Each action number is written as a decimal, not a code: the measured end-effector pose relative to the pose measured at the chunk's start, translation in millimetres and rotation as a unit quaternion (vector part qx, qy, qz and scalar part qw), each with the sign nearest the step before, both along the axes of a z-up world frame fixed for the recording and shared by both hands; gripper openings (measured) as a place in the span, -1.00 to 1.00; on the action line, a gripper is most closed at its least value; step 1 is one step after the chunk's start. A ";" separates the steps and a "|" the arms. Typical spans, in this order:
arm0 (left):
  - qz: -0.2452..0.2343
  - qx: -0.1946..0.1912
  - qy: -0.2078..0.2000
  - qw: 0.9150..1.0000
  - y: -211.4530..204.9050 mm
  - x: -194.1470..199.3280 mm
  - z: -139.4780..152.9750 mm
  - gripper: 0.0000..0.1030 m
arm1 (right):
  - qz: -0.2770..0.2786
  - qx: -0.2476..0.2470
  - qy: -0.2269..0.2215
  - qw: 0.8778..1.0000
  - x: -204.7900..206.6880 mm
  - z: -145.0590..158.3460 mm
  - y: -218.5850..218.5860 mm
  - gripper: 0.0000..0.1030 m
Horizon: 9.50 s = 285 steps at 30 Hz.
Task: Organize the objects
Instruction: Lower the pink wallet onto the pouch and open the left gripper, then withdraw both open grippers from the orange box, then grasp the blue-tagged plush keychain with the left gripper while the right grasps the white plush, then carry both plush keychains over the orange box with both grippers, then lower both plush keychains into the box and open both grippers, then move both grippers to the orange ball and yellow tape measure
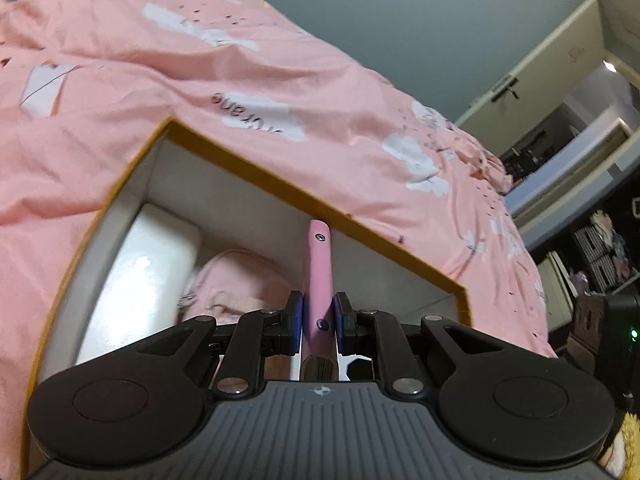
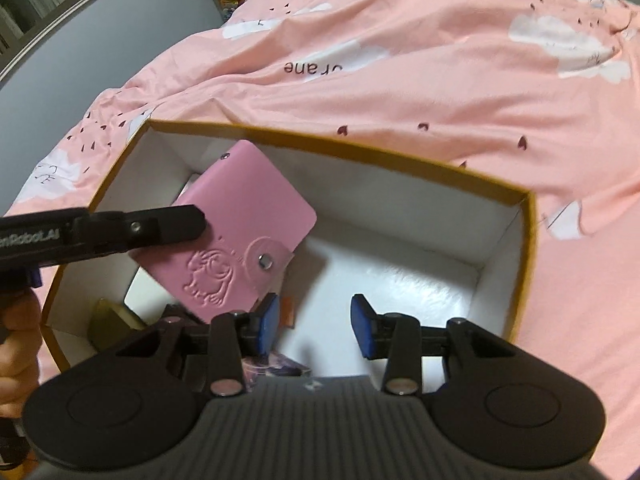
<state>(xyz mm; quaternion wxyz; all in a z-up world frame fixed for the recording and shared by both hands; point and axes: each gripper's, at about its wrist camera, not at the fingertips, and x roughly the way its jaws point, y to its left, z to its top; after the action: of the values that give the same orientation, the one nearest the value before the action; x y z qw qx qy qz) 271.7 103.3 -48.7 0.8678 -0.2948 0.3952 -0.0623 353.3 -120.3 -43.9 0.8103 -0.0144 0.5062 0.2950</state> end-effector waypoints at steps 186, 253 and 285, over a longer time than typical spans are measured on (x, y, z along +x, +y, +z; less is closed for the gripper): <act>-0.185 0.152 -0.040 0.970 -74.1 -25.8 31.2 0.04 | 0.042 -0.099 -0.117 0.987 -57.6 46.4 -23.6 0.23; -0.207 0.226 -0.051 0.951 -89.3 -43.5 50.1 -0.41 | 0.039 -0.080 -0.171 0.981 -74.9 62.6 -29.2 -0.58; -0.357 0.124 0.149 0.914 -170.8 -173.4 -72.2 0.03 | -0.161 -0.031 0.061 0.985 -255.8 -42.3 -140.9 -0.23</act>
<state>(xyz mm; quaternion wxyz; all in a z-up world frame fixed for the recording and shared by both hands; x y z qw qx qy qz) 98.3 -67.5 -120.9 0.7483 -0.0305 0.6035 -0.2738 97.5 -261.2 -86.2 0.8140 0.0600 0.5592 0.1450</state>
